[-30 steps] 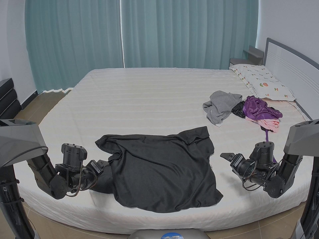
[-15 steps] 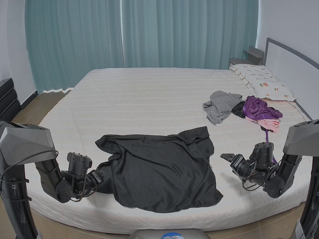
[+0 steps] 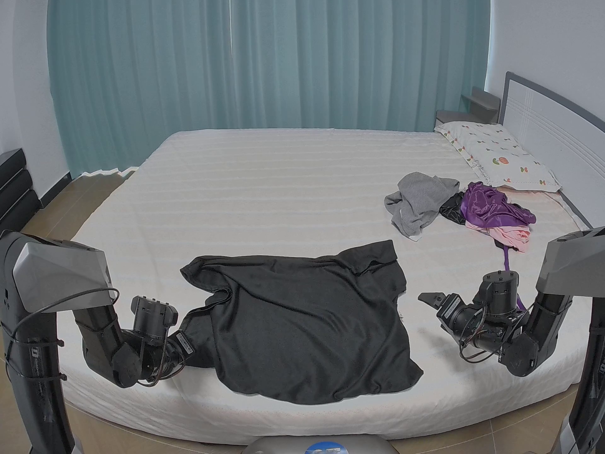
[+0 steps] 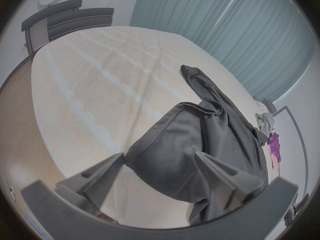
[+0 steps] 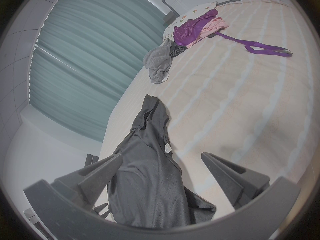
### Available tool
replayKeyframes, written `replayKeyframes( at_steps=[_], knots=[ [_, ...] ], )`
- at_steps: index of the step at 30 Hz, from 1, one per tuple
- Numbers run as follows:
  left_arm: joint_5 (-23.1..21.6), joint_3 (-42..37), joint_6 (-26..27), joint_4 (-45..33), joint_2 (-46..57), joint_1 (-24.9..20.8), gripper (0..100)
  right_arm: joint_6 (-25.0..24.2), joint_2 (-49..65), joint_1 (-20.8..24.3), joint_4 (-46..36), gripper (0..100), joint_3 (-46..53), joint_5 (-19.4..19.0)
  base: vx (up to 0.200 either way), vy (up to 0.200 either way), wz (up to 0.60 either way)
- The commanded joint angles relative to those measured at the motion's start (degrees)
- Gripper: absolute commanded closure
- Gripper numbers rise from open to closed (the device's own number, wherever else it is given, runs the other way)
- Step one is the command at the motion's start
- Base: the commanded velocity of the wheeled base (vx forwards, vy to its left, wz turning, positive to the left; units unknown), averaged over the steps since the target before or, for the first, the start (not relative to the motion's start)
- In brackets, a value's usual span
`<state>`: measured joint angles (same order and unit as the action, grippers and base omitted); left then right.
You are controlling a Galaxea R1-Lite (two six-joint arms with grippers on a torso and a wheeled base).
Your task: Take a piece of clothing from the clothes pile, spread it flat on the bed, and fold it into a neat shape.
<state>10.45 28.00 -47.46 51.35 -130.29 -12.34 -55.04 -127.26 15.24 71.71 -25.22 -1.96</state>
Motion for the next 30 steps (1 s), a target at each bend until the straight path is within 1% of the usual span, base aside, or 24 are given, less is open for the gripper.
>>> replayKeyframes(
  at_steps=[1, 3, 8, 9, 11, 17, 21, 25, 30],
  knots=[
    [0.1, -0.4, 0.17, -0.11, -0.31, 0.03, 100, 0.02, -0.01, -0.03, 0.01, 0, 0.09, 0.03, 0.0, 0.0, 0.0],
    [0.28, -1.11, 1.49, -0.19, -0.14, 0.21, 100, 0.02, -0.01, -0.03, -0.07, 0, 0.09, 0.03, 0.0, 0.0, 0.0],
    [2.65, -1.72, 4.83, -0.11, 1.45, 2.32, 100, 0.02, -0.01, 0.05, -0.07, 0, 0.17, 0.03, 0.0, 0.0, 0.0],
    [3.0, -2.69, 6.33, -0.19, 3.38, 3.02, 100, 0.02, 0.08, -0.03, -0.16, 0, 0.17, 0.03, 0.0, 0.0, 0.0],
    [3.0, -3.57, 7.29, -0.37, 4.96, 3.2, 100, 0.11, -0.01, -0.03, -0.34, 0, 0.17, 0.12, 0.0, 0.0, 0.0],
    [3.18, -6.38, 12.57, -0.55, 9.18, 5.22, 100, 2.66, -0.54, -0.38, -0.78, 0, 0.88, 0.47, 0.0, 0.0, 0.0],
    [3.79, -7.44, 16.34, -1.86, 10.94, 8.03, 100, 5.47, -2.82, -1.18, -0.78, 0, 1.05, 0.47, 0.0, 0.0, 0.0],
    [3.79, -7.26, 17.05, -3.09, 11.2, 9.0, 100, 7.14, -6.86, -1.26, -0.51, 0, 0.26, 0.47, 0.0, 0.0, 0.0],
    [3.88, -7.44, 17.22, -4.85, 11.73, 9.08, 100, 7.32, -9.5, -0.38, -0.07, 0, -2.02, 0.12, 0.0, 0.0, 0.0]
  ],
)
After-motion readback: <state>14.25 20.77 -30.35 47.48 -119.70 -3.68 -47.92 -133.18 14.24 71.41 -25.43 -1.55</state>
